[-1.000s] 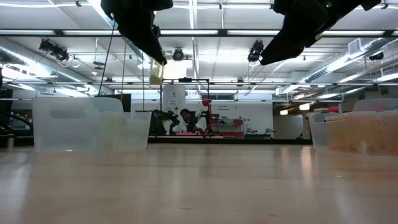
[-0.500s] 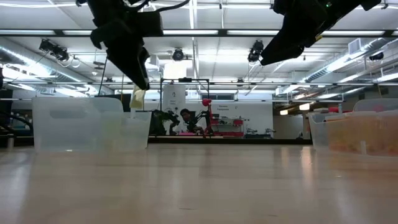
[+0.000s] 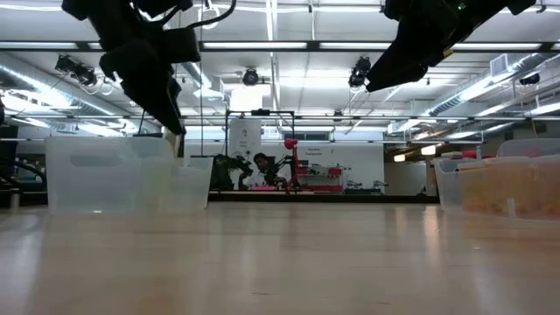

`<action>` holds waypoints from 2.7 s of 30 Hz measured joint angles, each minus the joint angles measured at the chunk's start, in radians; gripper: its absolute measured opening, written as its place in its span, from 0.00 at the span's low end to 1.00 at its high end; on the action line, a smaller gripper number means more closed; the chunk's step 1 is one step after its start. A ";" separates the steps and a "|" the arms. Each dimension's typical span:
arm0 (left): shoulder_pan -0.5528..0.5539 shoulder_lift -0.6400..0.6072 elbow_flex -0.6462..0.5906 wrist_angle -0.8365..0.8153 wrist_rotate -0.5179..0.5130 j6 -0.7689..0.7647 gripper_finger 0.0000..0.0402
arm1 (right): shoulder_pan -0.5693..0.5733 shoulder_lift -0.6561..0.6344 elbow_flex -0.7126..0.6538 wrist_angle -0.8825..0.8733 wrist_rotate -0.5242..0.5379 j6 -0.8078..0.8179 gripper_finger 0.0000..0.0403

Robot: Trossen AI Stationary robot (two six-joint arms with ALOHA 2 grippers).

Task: Pick and place medicine bottles into bin by pill shape (circle, oval)
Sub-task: Put the yellow pill bottle into the left transparent bin, then move the orange pill bottle to the center of the table

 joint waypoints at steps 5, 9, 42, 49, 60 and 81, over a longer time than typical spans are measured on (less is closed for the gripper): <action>0.000 -0.013 -0.066 0.022 0.000 -0.007 0.32 | 0.000 0.000 0.000 0.000 0.001 0.026 0.67; 0.000 -0.032 -0.134 0.092 0.001 -0.009 0.33 | 0.000 0.000 0.000 0.000 0.001 0.056 0.67; 0.000 -0.048 -0.324 0.313 0.004 -0.030 0.36 | 0.000 0.000 0.000 0.041 0.053 0.137 0.67; 0.000 -0.048 -0.324 0.316 0.000 -0.042 0.40 | 0.000 0.000 0.000 0.041 0.054 0.138 0.67; 0.000 -0.048 -0.324 0.315 -0.003 -0.045 0.55 | 0.000 0.000 0.000 0.041 0.077 0.157 0.67; -0.002 -0.154 -0.322 0.236 -0.003 -0.054 0.65 | -0.021 0.000 0.000 0.035 0.103 0.162 0.67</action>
